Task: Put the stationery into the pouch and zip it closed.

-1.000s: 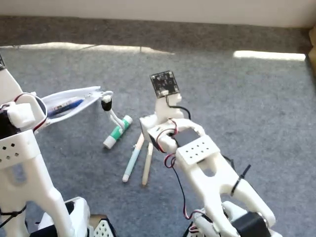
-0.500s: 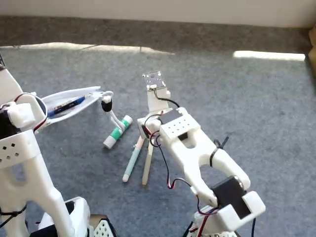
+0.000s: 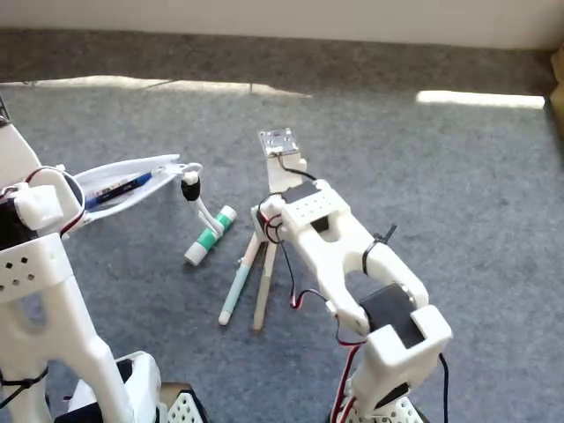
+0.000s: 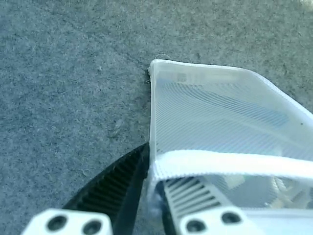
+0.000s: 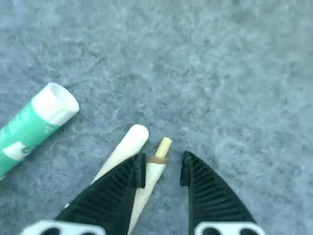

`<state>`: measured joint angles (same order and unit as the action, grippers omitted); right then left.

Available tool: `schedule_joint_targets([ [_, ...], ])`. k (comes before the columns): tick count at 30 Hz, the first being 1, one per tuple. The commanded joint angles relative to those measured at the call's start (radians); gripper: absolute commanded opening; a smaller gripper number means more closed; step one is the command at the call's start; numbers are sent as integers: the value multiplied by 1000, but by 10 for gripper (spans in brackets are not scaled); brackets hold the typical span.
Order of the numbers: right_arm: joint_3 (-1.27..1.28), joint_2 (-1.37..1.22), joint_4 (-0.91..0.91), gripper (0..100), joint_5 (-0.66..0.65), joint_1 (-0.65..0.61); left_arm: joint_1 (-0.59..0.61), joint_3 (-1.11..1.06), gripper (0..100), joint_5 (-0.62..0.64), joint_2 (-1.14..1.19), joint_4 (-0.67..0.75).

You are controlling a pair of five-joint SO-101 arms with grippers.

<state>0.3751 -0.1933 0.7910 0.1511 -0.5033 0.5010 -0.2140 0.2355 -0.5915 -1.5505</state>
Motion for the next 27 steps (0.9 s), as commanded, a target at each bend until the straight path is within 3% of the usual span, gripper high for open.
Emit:
schedule_joint_targets([
  [1, -87, -30, 27, 116, 11, 13, 12, 8, 6, 8, -31, 25],
  [14, -389, -229, 374, 116, 11, 7, 12, 8, 6, 8, -31, 23],
  [27, -420, -251, 395, 116, 11, -1, 12, 8, 6, 8, -31, 25],
])
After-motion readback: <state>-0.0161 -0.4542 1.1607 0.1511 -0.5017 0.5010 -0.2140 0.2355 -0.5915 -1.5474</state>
